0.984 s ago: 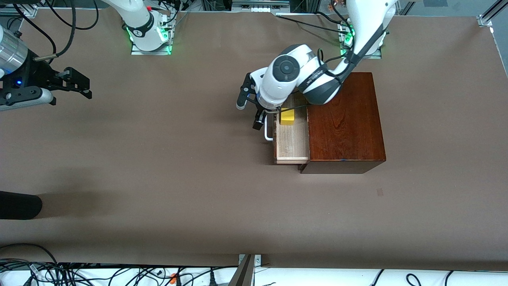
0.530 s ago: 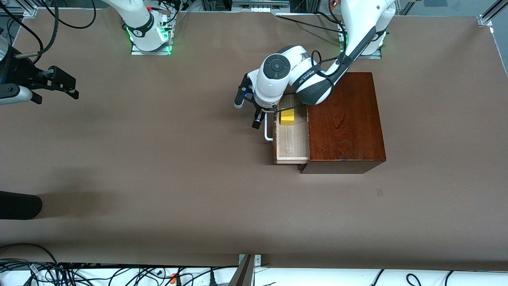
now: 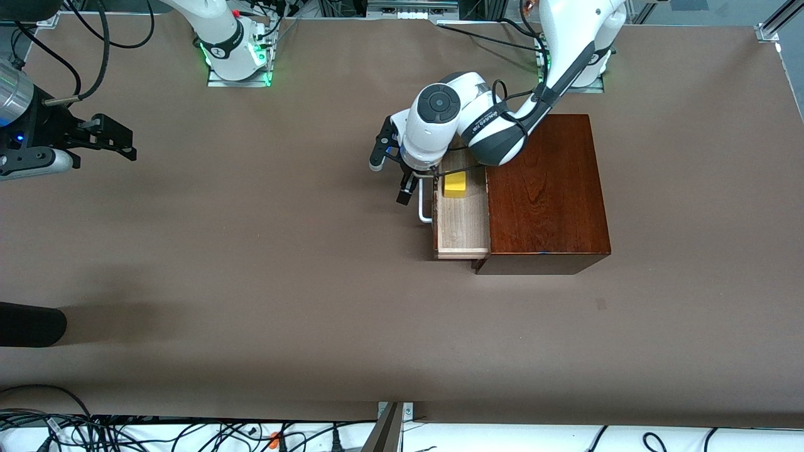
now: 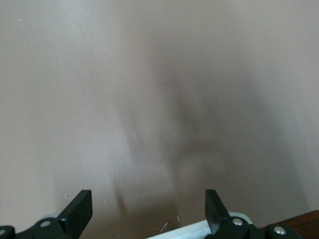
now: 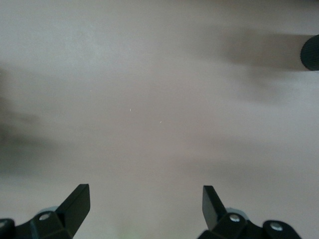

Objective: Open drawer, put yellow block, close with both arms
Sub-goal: 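Push the drawer shut into the box with the left gripper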

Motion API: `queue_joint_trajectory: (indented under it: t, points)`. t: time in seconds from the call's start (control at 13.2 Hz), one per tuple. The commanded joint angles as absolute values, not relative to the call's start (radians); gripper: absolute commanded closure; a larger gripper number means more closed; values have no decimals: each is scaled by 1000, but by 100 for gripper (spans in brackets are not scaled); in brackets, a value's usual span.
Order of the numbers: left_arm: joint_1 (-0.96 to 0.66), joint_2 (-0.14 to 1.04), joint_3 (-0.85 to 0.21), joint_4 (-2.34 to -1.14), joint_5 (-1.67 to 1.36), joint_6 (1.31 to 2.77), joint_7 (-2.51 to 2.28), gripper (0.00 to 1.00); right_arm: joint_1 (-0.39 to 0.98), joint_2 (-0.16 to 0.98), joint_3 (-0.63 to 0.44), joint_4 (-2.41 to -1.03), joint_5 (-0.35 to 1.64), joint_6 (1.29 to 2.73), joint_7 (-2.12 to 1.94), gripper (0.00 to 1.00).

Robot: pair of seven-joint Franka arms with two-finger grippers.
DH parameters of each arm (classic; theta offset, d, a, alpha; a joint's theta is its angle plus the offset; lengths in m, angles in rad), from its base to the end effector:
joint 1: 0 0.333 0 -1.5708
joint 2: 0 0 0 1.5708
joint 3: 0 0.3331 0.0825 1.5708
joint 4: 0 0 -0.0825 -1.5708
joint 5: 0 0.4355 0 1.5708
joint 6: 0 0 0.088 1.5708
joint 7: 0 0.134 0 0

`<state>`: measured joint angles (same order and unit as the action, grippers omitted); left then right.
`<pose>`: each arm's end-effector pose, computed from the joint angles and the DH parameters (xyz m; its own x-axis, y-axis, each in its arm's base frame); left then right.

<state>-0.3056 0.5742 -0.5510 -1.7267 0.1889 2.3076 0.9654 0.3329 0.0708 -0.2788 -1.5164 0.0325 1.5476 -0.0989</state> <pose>0.5052 -0.5220 0.2579 -0.2783 -0.9453 0.1700 -0.9595 0.2817 -0.0048 0.6231 0.0438 0.5990 0.9876 0.1531 -0.0354 0.1525 -0.9882 -0.0166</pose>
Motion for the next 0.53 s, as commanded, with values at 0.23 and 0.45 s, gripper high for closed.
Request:
queue_joint_trajectory:
  t: [0.23, 0.45]
  points:
    - [-308, 615, -552, -1730, 216, 2352, 954, 0, 212, 52, -168, -1534, 26, 1551, -95, 0]
    - [-321, 615, -549, -1735, 218, 2342, 963, 0, 204, 52, -161, -1532, 26, 1554, -95, 0]
